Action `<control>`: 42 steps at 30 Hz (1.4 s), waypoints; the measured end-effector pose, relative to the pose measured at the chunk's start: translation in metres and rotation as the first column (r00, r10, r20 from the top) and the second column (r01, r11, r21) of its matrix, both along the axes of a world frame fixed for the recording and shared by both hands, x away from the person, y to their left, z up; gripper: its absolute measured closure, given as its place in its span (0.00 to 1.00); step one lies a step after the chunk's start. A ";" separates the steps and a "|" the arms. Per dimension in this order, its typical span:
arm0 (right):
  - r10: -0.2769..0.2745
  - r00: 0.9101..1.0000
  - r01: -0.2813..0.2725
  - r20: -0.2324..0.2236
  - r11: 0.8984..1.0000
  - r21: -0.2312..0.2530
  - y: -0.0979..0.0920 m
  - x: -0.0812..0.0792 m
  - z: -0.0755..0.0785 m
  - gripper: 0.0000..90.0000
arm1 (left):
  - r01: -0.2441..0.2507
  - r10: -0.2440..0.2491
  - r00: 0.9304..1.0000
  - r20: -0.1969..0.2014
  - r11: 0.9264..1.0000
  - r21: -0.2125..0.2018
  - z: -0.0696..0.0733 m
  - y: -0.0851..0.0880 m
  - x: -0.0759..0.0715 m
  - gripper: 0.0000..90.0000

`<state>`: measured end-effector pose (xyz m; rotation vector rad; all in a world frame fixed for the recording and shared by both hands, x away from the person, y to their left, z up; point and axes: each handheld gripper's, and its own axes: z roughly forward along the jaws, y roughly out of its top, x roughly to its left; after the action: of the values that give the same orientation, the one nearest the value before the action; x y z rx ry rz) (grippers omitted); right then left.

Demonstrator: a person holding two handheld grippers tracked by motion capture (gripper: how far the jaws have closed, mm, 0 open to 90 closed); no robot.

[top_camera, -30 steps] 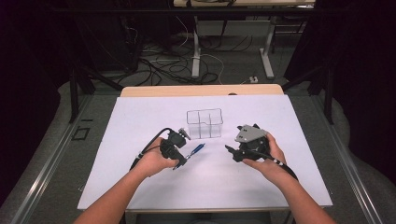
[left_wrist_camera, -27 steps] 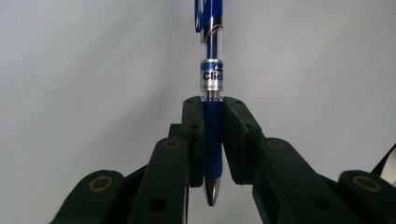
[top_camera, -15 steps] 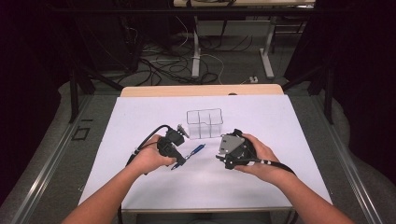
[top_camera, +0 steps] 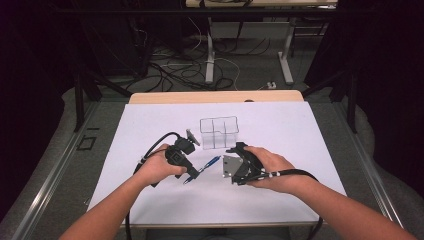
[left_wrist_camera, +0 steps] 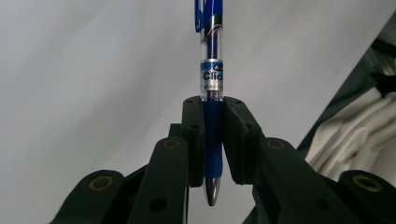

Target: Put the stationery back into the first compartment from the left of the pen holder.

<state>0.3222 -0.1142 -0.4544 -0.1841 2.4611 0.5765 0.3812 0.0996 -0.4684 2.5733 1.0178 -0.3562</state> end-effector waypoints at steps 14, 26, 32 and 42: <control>0.099 0.992 -0.095 0.079 0.994 -0.051 0.001 -0.003 0.001 0.43 | -0.019 0.006 0.993 -0.118 0.994 -0.108 0.008 0.000 0.007 0.88; 0.218 0.966 -0.206 0.137 0.973 -0.101 0.009 0.000 0.000 0.59 | -0.009 -0.008 0.991 -0.132 0.992 -0.128 0.017 -0.005 0.009 0.88; 0.257 0.958 -0.237 0.130 0.960 -0.150 0.014 0.001 -0.003 0.67 | 0.006 -0.023 0.992 -0.127 0.991 -0.131 0.021 -0.009 0.009 0.88; 0.302 0.940 -0.269 0.156 0.942 -0.202 0.019 0.002 -0.009 0.77 | 0.021 -0.038 0.991 -0.130 0.991 -0.129 0.023 -0.015 0.009 0.88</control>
<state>0.3246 -0.0947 -0.4632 -0.6496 2.3168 0.4357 0.3900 0.0848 -0.4451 2.4794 0.9690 -0.5873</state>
